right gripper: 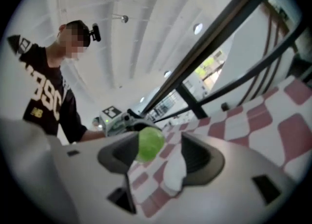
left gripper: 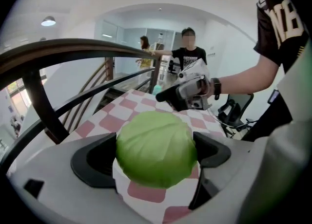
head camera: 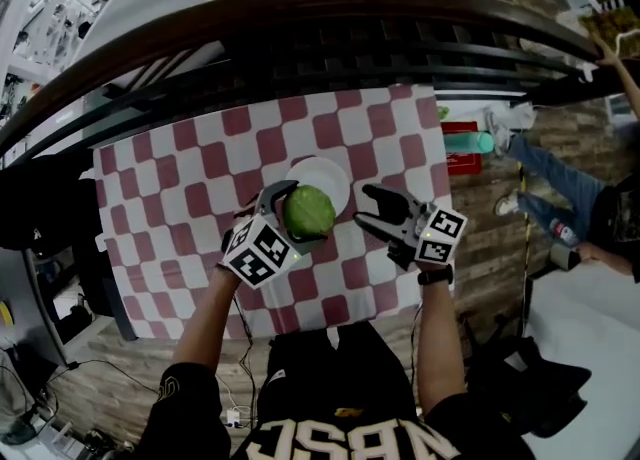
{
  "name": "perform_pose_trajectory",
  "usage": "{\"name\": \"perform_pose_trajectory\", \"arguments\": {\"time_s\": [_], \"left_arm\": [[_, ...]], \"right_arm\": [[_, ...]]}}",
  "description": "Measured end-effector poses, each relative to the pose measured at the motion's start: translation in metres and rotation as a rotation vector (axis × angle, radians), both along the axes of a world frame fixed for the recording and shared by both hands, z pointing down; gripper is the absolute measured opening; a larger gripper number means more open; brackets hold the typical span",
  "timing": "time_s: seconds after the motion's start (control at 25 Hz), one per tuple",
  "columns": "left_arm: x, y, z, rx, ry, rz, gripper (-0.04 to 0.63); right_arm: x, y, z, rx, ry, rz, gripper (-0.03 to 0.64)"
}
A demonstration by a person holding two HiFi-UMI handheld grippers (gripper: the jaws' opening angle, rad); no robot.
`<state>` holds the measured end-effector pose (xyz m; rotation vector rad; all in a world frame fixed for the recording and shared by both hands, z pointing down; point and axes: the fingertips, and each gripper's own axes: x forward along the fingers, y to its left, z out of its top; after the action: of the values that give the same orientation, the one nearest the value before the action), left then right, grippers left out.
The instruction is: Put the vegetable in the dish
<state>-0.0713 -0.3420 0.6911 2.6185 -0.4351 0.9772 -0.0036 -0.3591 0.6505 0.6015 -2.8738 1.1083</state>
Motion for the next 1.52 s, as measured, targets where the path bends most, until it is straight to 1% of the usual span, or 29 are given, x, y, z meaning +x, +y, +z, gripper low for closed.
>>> {"name": "perform_pose_trajectory", "arguments": {"time_s": [0.04, 0.12, 0.2, 0.28, 0.48, 0.56, 0.68, 0.8, 0.88, 0.96, 1.04, 1.2, 1.28, 1.36, 1.4, 1.48, 1.52], "left_arm": [[0.002, -0.006, 0.009, 0.005, -0.026, -0.033, 0.509], [0.007, -0.017, 0.027, 0.012, -0.076, -0.088, 0.509], [0.013, -0.023, 0.044, 0.001, -0.111, -0.138, 0.509], [0.019, -0.027, 0.058, -0.017, -0.129, -0.178, 0.509], [0.025, -0.036, 0.084, -0.024, -0.183, -0.242, 0.509], [0.025, -0.038, 0.094, -0.036, -0.198, -0.264, 0.509], [0.024, -0.037, 0.106, -0.055, -0.200, -0.291, 0.509], [0.021, -0.039, 0.113, -0.028, -0.197, -0.307, 0.511], [0.021, -0.042, 0.115, -0.005, -0.196, -0.314, 0.511], [0.022, -0.044, 0.108, 0.024, -0.158, -0.332, 0.511], [0.021, -0.048, 0.090, 0.056, -0.076, -0.366, 0.511], [0.011, -0.057, 0.031, 0.106, 0.065, -0.456, 0.511], [0.007, -0.056, 0.000, 0.114, 0.135, -0.495, 0.509], [0.004, -0.052, -0.034, 0.128, 0.209, -0.544, 0.509], [0.001, -0.048, -0.051, 0.148, 0.236, -0.574, 0.502], [-0.009, -0.035, -0.080, 0.201, 0.259, -0.634, 0.469], [-0.014, -0.028, -0.092, 0.228, 0.263, -0.663, 0.452]], "right_arm": [[0.006, -0.006, -0.004, 0.023, 0.004, 0.051, 0.264], [0.011, -0.011, -0.013, 0.052, -0.020, 0.114, 0.264], [0.011, -0.010, -0.018, 0.064, -0.043, 0.142, 0.264], [0.010, -0.007, -0.020, 0.073, -0.036, 0.155, 0.264], [0.013, -0.005, -0.030, 0.100, -0.040, 0.209, 0.264], [0.016, -0.006, -0.031, 0.117, -0.019, 0.239, 0.264], [0.021, -0.005, -0.029, 0.143, 0.040, 0.278, 0.264], [0.017, 0.001, -0.036, 0.160, 0.028, 0.270, 0.264], [0.015, 0.006, -0.042, 0.177, 0.046, 0.259, 0.264], [0.015, 0.011, -0.046, 0.195, 0.085, 0.264, 0.264], [0.015, 0.015, -0.054, 0.216, 0.116, 0.287, 0.262], [0.016, 0.021, -0.071, 0.273, 0.199, 0.350, 0.262], [0.015, 0.024, -0.079, 0.294, 0.241, 0.368, 0.261], [0.012, 0.028, -0.089, 0.297, 0.239, 0.376, 0.243], [0.011, 0.032, -0.095, 0.289, 0.221, 0.384, 0.214], [0.008, 0.043, -0.108, 0.272, 0.169, 0.406, 0.162], [0.007, 0.049, -0.114, 0.271, 0.151, 0.414, 0.152]]}}
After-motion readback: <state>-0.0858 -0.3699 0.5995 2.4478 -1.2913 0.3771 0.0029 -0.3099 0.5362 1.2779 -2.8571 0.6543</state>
